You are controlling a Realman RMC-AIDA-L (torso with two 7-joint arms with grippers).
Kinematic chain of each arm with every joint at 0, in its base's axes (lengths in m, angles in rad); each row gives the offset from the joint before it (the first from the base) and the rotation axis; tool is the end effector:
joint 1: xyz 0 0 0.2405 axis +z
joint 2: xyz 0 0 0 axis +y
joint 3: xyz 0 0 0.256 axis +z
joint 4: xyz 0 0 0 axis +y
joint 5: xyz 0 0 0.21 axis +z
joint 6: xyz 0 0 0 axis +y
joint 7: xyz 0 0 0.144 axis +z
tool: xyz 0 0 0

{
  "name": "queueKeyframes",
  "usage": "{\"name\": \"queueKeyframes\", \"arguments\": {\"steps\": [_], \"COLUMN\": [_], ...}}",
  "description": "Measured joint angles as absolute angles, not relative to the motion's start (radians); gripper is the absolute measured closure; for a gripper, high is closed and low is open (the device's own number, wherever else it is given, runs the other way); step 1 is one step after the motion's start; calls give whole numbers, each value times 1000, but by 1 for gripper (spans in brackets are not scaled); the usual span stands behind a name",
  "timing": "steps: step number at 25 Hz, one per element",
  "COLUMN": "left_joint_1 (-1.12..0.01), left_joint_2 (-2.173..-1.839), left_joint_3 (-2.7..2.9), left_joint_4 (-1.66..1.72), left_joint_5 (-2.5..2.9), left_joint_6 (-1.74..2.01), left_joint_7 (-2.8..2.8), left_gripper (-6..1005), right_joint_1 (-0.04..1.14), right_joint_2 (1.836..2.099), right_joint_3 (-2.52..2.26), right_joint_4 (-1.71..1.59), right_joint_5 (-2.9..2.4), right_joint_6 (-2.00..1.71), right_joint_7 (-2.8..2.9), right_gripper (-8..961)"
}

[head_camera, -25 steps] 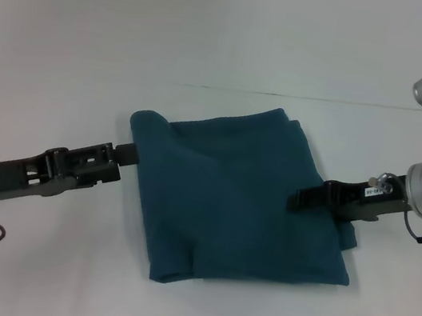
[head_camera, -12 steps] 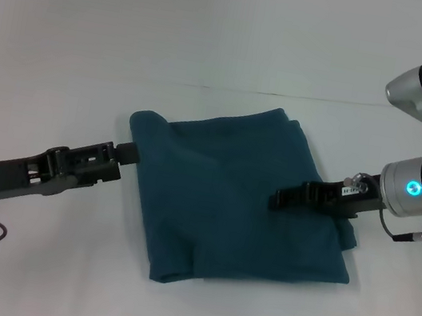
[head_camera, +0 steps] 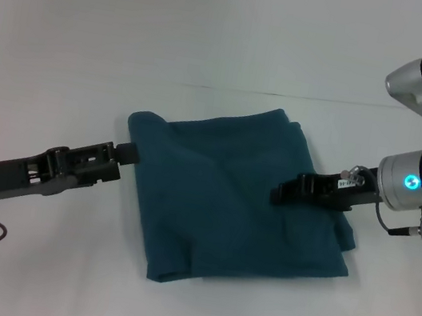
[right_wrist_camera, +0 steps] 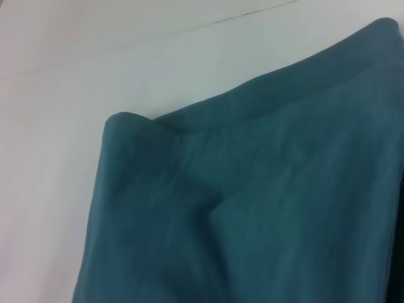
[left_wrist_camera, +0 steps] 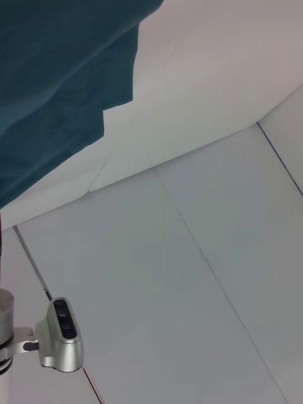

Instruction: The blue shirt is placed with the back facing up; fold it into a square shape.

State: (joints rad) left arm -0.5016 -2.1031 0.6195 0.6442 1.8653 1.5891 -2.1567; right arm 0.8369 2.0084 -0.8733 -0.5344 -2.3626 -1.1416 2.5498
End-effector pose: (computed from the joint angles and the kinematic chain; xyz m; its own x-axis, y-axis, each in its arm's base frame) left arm -0.2557 0.3285 0.0087 0.1095 0.8140 0.5705 0.8463 -0.3774 0.3760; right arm 0.2390 0.4187 -0.0171 0.2712 -0.9152 -0.2982 -0.9566 -0.2219 -0.1891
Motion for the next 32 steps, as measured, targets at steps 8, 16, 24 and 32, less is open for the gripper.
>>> {"name": "queueKeyframes", "arguments": {"steps": [8,16,24,32], "left_joint_1": [-500,-501,-498,-491], "left_joint_2": [-2103,-2103,-2103,-2102], "left_joint_3": [618,618,618,613], "left_joint_4": [644,644,647,648], "left_joint_5": [1865,1865,1865,1865], "left_joint_6": [1590,1595,1597,1594], "left_joint_7": [-2162,-2164,-2166,-2166], "left_gripper": [49,49,48,49], "right_joint_1": [838,839,891,925], "right_joint_2": [2007,2001,2006,2016], "right_joint_3": [-876,-879,-884,-890], "right_joint_4": [-537,-677,-801,-732], "right_joint_5": [-2365,-2370,-2506,-2587], "right_joint_6": [-1143,-1259,-1320,-1250], "right_joint_7": [2554,2555,2594,2600], "right_gripper": [749,871,871,870]}}
